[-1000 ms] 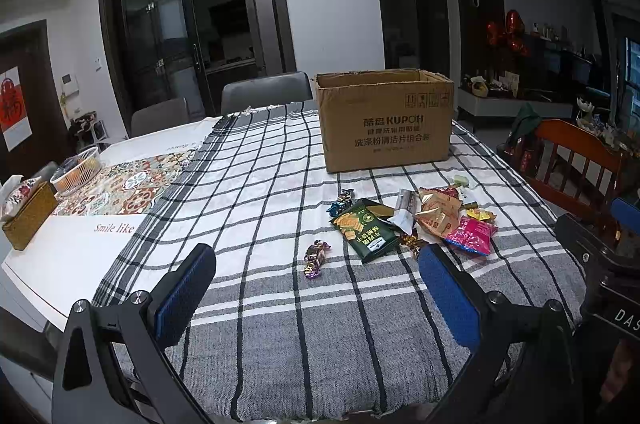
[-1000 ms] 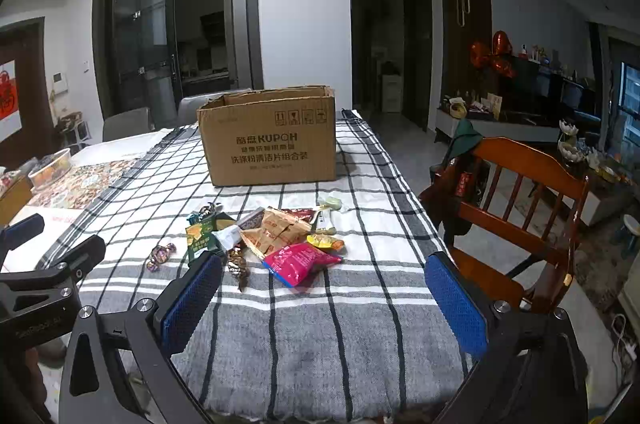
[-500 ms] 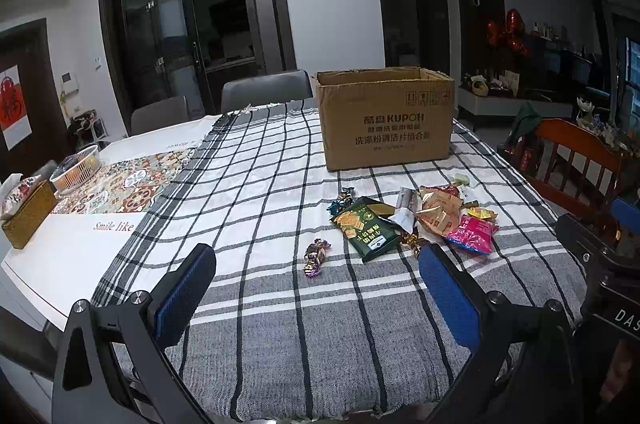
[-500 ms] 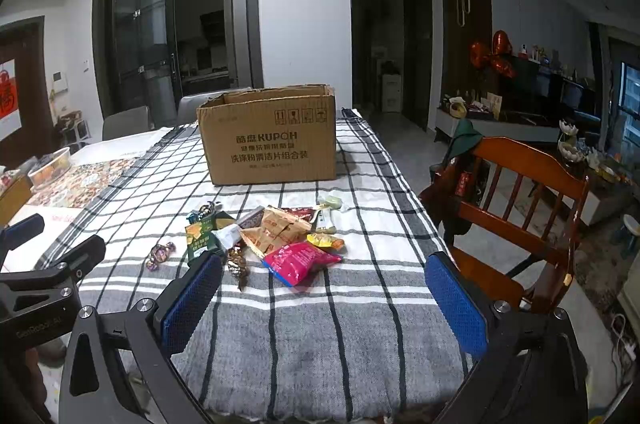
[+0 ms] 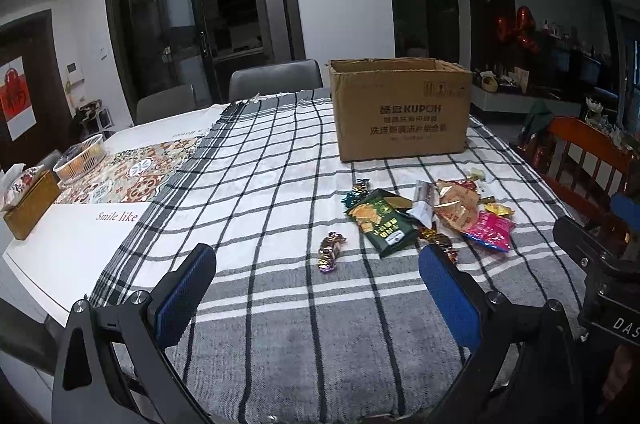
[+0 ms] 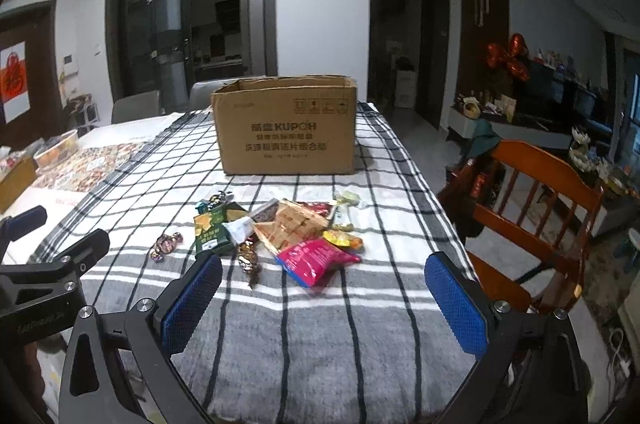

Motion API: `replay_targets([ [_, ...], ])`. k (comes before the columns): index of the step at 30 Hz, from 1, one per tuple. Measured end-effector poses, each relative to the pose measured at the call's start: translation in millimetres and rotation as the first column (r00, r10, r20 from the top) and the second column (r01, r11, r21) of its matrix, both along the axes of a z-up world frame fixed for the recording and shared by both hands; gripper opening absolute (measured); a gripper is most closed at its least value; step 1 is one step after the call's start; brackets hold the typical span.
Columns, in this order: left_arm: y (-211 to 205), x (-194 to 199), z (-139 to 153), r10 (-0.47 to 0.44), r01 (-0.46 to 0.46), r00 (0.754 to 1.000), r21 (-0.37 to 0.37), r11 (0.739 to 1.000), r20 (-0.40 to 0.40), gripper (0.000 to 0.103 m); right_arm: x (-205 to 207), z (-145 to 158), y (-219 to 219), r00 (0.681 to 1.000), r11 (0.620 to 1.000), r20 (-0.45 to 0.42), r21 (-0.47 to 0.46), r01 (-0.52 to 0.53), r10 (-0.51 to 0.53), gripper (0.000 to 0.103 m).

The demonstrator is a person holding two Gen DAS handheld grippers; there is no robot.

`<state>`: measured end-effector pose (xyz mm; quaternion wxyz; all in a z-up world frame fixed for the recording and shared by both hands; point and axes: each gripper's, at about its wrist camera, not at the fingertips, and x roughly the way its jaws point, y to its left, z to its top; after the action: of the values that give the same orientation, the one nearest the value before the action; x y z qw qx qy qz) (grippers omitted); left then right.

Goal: Organize snacks
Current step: 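Lower the left tool onto the gold wrapped candy and close it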

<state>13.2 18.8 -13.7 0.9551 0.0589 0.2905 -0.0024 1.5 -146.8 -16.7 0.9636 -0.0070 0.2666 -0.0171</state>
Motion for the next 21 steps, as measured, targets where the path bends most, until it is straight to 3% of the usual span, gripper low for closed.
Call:
replay_targets([
  [7, 11.3, 18.2, -3.3, 0.007, -0.007, 1.0, 0.046, 0.999, -0.005, 0.088, 24.0, 0.7, 26.9, 0.994, 0.994, 0.026, -0.051, -0.1, 0.102, 0.099],
  [21, 15.2, 70.2, -39.3, -0.092, 0.097, 0.985, 0.023, 0.995, -0.144, 0.058, 72.7, -31.1, 56.1, 0.974, 0.977, -0.095, -0.037, -0.209, 0.205, 0.056],
])
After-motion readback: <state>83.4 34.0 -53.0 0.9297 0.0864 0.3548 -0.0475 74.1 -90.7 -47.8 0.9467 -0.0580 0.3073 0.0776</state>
